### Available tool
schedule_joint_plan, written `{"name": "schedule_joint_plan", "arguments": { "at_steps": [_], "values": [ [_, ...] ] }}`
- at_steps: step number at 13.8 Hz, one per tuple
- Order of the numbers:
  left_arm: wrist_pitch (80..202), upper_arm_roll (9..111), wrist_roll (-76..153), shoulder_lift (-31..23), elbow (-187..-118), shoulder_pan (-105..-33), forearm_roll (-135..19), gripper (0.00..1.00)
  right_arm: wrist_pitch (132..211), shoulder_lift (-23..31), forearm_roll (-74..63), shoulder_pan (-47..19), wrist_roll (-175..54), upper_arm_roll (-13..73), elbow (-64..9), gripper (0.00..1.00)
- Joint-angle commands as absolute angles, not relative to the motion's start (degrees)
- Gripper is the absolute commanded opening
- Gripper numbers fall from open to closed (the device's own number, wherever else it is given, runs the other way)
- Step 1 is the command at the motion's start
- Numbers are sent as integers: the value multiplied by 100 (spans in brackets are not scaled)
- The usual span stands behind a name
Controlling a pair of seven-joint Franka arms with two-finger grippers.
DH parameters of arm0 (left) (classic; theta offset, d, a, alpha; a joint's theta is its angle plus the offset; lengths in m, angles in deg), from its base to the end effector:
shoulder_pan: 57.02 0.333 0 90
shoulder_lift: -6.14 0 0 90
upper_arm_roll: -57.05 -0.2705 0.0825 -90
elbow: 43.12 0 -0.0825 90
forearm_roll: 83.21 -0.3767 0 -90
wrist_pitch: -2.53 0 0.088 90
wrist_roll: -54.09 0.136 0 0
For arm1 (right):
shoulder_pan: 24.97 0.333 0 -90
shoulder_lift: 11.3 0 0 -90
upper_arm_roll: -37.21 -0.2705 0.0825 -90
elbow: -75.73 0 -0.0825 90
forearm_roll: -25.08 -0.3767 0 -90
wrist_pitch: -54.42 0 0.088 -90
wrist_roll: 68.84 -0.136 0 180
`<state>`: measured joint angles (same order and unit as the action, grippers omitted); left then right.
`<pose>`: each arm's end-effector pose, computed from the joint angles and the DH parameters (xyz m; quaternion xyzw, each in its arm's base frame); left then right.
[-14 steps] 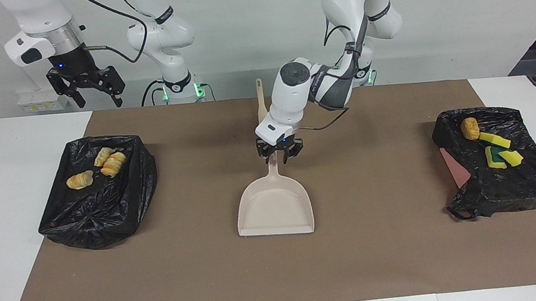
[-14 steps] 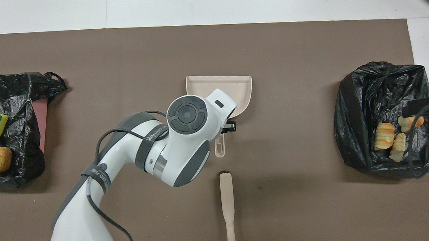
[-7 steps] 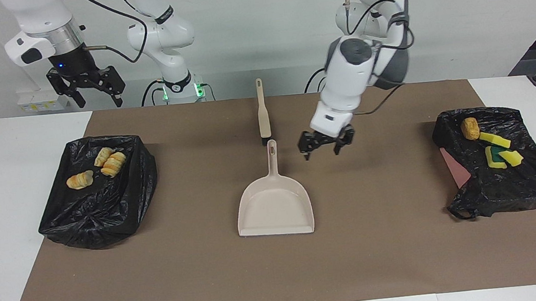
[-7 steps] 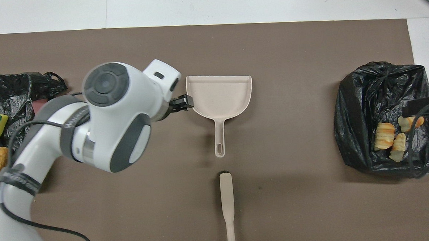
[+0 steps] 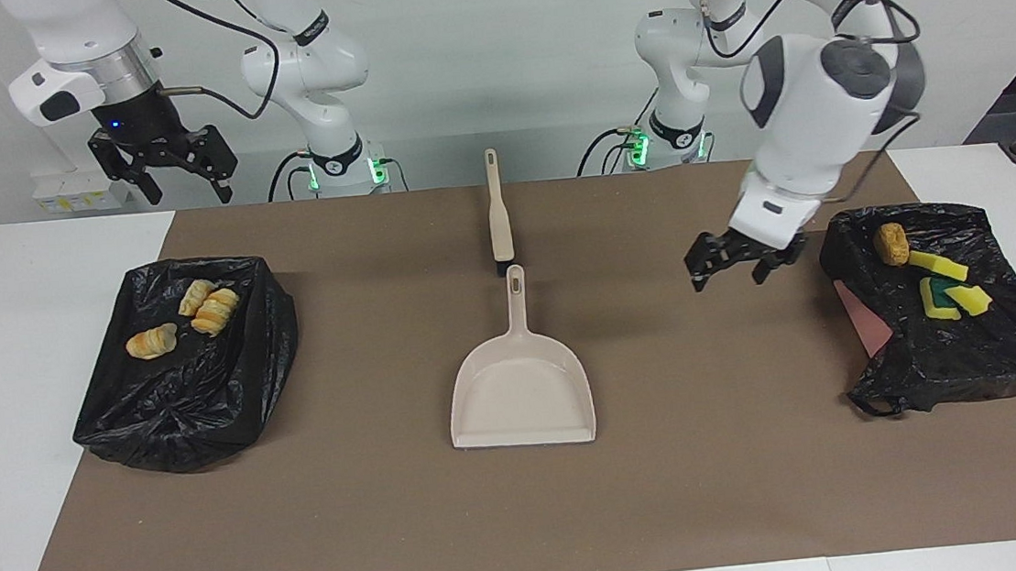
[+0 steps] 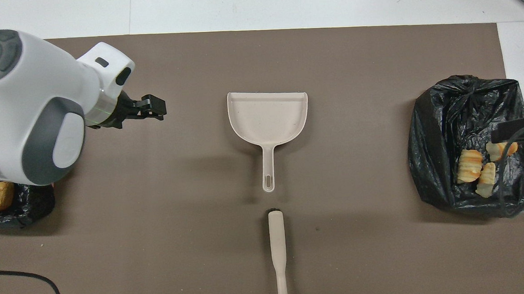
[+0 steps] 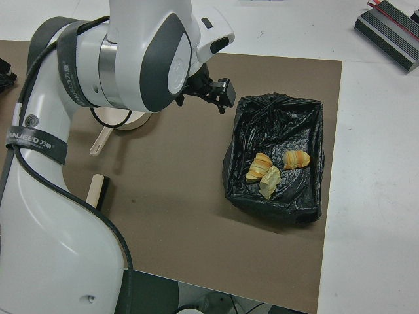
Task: Sweep and dump trash in bin
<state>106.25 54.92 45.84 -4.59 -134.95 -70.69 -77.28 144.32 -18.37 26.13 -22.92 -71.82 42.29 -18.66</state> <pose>0.5931 -0.1340 0.4484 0.9987 -0.0173 0.0020 0.0480 0.5142 -0.0321 0.5795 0.9984 -0.0524 0.0223 0.0037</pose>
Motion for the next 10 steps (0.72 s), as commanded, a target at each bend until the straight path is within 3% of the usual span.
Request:
{"name": "schedule_joint_plan", "arguments": {
  "at_steps": [1, 5, 10],
  "values": [
    [10203, 5468, 5475, -204, -13408, -6715, -7906, 100, 14503, -1939, 2516, -2357, -7078, 4213, -1998, 100],
    [10000, 5415, 5884, -2, -13452, -6072, -7925, 100, 14503, -1939, 2516, -2357, -7078, 4213, -1989, 100],
    [9676, 5318, 5875, 393, -13453, -5983, -8248, 100, 14512, -1939, 2516, -2357, -7078, 4213, -1989, 100]
  ]
}}
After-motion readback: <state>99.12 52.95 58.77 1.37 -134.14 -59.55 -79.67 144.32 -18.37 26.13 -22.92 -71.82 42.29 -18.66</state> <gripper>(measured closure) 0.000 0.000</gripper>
